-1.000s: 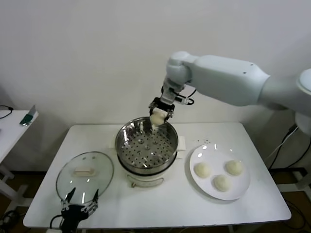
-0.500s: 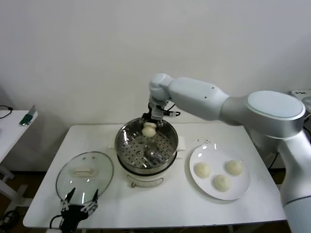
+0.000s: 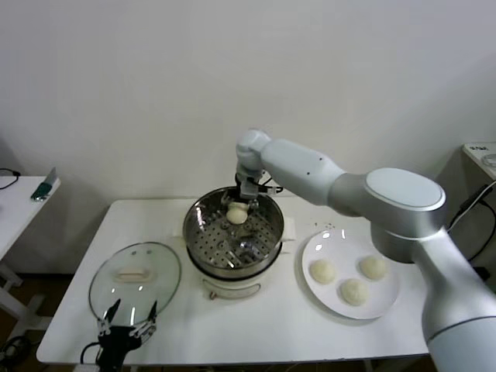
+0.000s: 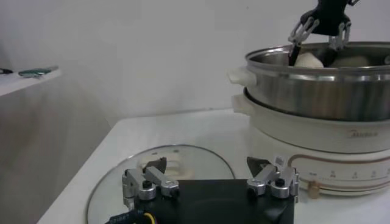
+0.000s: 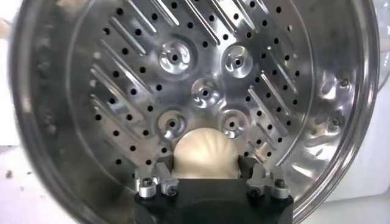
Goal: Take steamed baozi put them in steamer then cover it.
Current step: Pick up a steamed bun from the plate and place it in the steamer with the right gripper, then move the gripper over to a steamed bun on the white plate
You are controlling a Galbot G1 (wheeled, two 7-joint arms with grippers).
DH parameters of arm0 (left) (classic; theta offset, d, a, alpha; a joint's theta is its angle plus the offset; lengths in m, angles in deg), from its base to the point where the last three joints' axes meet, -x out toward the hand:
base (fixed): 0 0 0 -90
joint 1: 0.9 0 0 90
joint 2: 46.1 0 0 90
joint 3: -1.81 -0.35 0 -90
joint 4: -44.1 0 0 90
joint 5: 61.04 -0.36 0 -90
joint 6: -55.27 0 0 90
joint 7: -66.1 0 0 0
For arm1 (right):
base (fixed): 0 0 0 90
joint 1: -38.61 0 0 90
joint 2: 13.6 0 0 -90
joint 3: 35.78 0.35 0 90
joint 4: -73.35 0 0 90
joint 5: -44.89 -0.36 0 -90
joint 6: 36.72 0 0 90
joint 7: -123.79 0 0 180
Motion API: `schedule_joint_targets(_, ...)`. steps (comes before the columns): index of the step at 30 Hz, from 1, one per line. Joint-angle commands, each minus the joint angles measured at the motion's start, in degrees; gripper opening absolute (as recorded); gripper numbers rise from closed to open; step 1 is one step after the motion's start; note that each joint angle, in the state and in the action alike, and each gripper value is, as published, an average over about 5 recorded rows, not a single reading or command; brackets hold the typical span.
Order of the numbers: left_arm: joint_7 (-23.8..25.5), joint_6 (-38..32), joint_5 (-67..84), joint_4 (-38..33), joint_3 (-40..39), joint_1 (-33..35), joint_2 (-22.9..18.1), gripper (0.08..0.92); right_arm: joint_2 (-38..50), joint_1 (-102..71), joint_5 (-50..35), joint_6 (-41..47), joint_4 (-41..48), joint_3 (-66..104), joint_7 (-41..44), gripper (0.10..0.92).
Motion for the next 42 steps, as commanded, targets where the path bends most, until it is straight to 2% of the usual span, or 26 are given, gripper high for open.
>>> schedule_joint_targets(1,0.01,0.11,-0.07,-0.59,0.02,0.43,-0.04,0.823,0.42,1.81,-5.12,-0.83,-0.64,-1.7,0.81,0.819)
schedule_joint_targets(5,0.06,0.37,-0.34,-1.49,-0.26,0.98,-0.27,0.823,4.06,11.19,-23.01,0.63,-6.37,-9.84,7.29,0.822)
schedule_joint_targets(9,0.19,0.71,-0.71,-2.21,-0.7,1.24,-0.46,0.823,7.44,22.85,-43.64,5.75,-11.34,-21.46,11.71,0.823)
schedule_joint_targets(12,0.21,0.83,-0.87,-2.4,-0.87,1.33,-0.51,0.823,12.44,29.48,-57.62,15.92,-17.61,-30.86,13.18,0.823)
schedule_joint_targets(15,0.19,0.8,-0.85,-2.5,-0.84,1.49,-0.47,0.823,20.56,34.17,-64.92,29.9,-25.66,-37.36,12.44,0.823)
schedule_joint_targets(18,0.15,0.7,-0.78,-2.47,-0.76,1.61,-0.35,0.823,29.45,36.94,-64.8,39.99,-32.44,-42.2,9.39,0.823)
schedule_joint_targets(23,0.16,0.69,-0.8,-2.34,-0.95,1.46,-0.42,0.823,40.55,38.43,-65.68,51.4,-44.47,-48.15,4.32,0.823)
schedule_joint_targets(29,0.21,0.71,-1.16,-2.18,-1.24,1.31,-0.52,0.823,48.54,32.94,-66.75,60.88,-54.58,-47.51,-1.7,0.823)
schedule_joint_targets(34,0.17,0.73,-1.18,-2.23,-1.07,1.37,-0.49,0.823,51.04,24.28,-64.4,64.57,-55.31,-41.6,-5.19,0.823)
schedule_joint_targets(42,0.12,0.66,-1.31,-2.2,-0.98,1.57,-0.85,0.823,48.53,9.15,-57.75,67.04,-46.75,-29.64,-8.29,0.823)
